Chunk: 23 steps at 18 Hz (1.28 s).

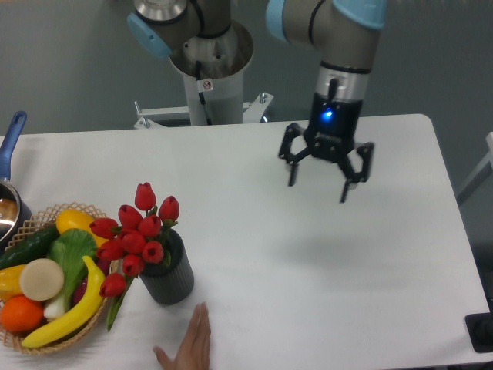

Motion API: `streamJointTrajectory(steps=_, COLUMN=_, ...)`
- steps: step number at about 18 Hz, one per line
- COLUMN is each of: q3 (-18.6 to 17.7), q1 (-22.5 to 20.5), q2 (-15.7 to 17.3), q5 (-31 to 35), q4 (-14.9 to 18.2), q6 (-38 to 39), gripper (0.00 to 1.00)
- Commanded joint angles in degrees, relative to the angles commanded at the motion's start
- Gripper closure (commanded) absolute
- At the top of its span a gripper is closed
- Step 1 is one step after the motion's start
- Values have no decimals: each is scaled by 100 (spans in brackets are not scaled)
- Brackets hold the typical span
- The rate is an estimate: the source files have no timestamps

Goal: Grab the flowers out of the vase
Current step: 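Move the open gripper from its start pose toward the red tulips, then lower the open gripper around the tulip stems above the grey vase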

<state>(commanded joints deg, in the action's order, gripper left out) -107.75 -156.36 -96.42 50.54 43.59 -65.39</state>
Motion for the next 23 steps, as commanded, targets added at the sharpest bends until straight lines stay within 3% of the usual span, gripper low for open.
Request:
streamJointTrajectory(steps=7, q3=-193, q1=26, q2=9, q5=-597, q4=-17, q6=-44, gripper=0)
streamJointTrajectory(steps=16, q3=-185, q1=475, q2=-123, q5=-905, q4=-17, q6=-167, gripper=0)
streamJointTrajectory(steps=23, q3=-44, q1=869, q2=-457, q5=-1063, q4=-44, q6=-492, gripper=0)
